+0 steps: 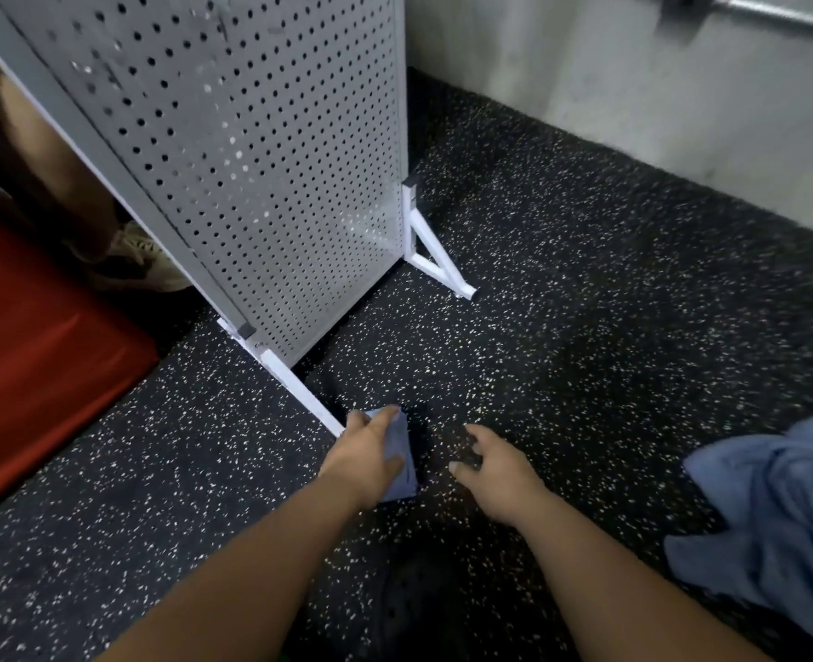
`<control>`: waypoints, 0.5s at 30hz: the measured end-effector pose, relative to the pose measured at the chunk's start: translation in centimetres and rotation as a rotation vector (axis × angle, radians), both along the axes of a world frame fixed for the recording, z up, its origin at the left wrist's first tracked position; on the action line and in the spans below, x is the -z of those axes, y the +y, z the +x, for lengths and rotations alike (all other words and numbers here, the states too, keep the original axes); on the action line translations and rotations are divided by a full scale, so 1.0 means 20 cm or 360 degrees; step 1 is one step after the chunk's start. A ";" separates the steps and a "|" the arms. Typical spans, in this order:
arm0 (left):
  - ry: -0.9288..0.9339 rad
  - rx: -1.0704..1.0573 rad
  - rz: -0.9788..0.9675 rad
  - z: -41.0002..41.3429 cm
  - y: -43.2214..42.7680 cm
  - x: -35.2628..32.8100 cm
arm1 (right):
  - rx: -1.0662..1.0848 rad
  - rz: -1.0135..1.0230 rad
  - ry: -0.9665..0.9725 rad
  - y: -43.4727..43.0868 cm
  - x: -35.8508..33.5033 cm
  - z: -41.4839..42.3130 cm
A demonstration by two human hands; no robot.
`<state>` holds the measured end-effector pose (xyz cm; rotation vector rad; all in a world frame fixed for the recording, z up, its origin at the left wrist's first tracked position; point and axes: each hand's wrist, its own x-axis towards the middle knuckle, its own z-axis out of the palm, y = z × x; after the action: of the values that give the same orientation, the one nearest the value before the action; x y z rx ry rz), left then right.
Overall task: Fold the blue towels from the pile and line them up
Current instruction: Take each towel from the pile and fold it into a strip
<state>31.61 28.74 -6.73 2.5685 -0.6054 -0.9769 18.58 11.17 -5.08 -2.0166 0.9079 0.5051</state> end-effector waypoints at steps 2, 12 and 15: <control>-0.0029 0.0115 -0.0064 -0.03 -0.11 -0.15 | 0.0044 -0.0021 -0.0041 -0.08 -0.14 -0.10; -0.0301 0.1022 -0.0099 -0.36 -0.77 -1.03 | 0.0208 -0.0283 -0.0155 -0.55 -0.66 -0.80; -0.0400 0.1170 -0.0122 -0.55 -0.96 -1.22 | 0.0292 -0.0372 -0.0164 -0.66 -0.73 -1.08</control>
<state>20.67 9.59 17.73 2.4347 -1.6954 -0.7892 -2.95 -1.97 9.55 -2.1179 1.1176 0.1989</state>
